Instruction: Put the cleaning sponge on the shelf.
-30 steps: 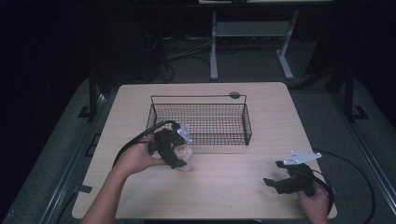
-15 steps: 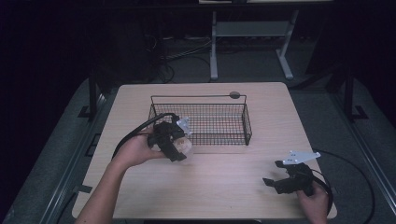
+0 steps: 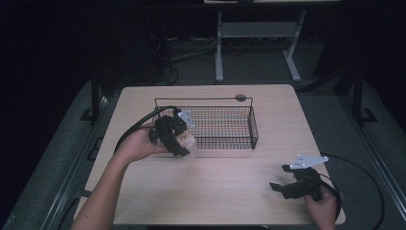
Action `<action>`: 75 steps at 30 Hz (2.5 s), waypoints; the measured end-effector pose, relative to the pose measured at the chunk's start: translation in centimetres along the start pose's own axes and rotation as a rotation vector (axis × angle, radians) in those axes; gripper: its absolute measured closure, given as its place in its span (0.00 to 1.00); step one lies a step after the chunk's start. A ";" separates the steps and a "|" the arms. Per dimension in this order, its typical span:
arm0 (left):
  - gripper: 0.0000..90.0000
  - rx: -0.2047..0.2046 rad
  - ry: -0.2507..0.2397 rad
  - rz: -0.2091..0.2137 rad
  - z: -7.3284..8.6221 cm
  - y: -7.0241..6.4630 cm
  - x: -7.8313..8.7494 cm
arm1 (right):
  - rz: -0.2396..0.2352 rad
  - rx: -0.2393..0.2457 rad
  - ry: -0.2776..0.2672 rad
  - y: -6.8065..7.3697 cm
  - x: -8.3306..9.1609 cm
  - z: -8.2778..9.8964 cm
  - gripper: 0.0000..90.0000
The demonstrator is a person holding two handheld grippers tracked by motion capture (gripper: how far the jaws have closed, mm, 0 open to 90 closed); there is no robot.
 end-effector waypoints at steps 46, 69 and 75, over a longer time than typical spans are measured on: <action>0.32 0.013 -0.011 0.014 -6.0 2.9 1.4 | 0.005 0.003 -0.002 -0.1 0.2 0.2 0.16; 0.32 0.060 -0.051 -0.017 -7.3 5.9 -0.2 | 0.001 0.004 -0.003 0.0 0.2 0.1 0.16; 0.32 0.062 -0.027 -0.018 -7.2 6.4 -1.1 | 0.000 0.002 -0.004 0.0 0.3 0.1 0.16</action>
Point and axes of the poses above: each handheld gripper's, and its own axes: x roughly backward along the jaws, z roughly out of its underside, y roughly to its left, the point moved 8 cm from there along -x, roughly forward along the jaws, and after that the axes turned 14 degrees about x, right-handed, at the moved point
